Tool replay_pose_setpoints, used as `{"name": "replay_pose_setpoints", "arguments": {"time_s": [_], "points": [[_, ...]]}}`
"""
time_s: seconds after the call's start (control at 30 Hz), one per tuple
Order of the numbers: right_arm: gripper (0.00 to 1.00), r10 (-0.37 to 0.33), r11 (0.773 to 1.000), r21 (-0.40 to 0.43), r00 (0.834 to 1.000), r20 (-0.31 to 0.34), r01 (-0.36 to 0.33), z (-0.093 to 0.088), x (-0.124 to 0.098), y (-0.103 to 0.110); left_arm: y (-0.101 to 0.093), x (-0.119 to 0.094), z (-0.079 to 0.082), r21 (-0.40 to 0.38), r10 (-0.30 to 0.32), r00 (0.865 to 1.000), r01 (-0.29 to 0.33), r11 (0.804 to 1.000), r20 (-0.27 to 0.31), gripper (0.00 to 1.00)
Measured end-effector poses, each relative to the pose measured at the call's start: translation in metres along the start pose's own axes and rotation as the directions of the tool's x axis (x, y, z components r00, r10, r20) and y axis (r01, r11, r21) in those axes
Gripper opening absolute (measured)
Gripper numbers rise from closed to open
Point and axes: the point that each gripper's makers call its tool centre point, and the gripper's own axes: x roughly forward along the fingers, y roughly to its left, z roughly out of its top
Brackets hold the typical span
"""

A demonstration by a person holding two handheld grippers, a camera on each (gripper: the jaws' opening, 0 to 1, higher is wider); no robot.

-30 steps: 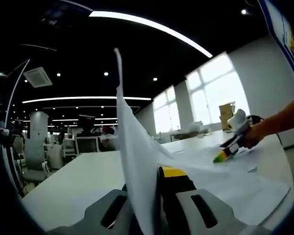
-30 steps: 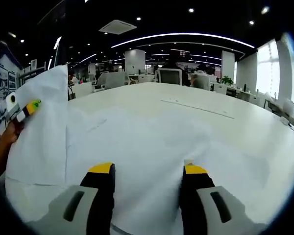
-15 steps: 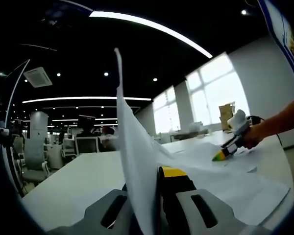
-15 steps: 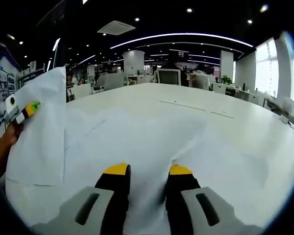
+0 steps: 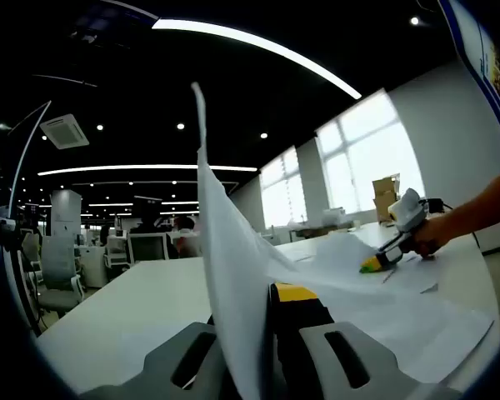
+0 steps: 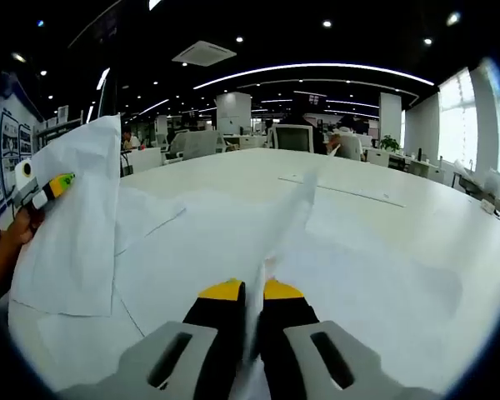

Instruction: Organize the stack of printing papers by aligning and flattening the scattered papers on the table

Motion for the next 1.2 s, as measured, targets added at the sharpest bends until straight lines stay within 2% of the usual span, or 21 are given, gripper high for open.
{"name": "replay_pose_setpoints", "arguments": {"time_s": [0.5, 0.57, 0.67, 0.87, 1.0, 1.2], "points": [[0.00, 0.032, 0.996, 0.077, 0.997, 0.072, -0.038, 0.002, 0.001, -0.003, 0.001, 0.000, -0.001, 0.001, 0.004, 1.000, -0.004, 1.000, -0.007, 0.06], [0.00, 0.038, 0.992, 0.115, 0.994, 0.098, -0.049, 0.005, -0.001, -0.004, 0.001, 0.000, -0.001, 0.002, 0.004, 1.000, -0.004, 1.000, -0.008, 0.06], [0.00, 0.043, 0.990, 0.130, 0.989, 0.138, -0.061, 0.011, -0.007, -0.006, 0.001, 0.000, -0.001, 0.002, 0.005, 1.000, -0.005, 1.000, -0.008, 0.07], [0.00, 0.068, 0.989, 0.115, 0.977, 0.200, -0.093, 0.024, -0.013, 0.001, 0.001, 0.000, -0.001, 0.003, 0.005, 1.000, -0.005, 1.000, -0.009, 0.06], [0.00, 0.073, 0.986, 0.130, 0.975, 0.208, -0.101, 0.028, -0.019, 0.003, 0.001, 0.000, -0.001, 0.002, 0.004, 1.000, -0.004, 1.000, -0.009, 0.06], [0.00, 0.064, 0.991, 0.105, 0.980, 0.187, -0.085, 0.035, -0.025, 0.003, 0.001, 0.000, -0.001, -0.001, 0.004, 1.000, -0.004, 1.000, -0.007, 0.06]]}}
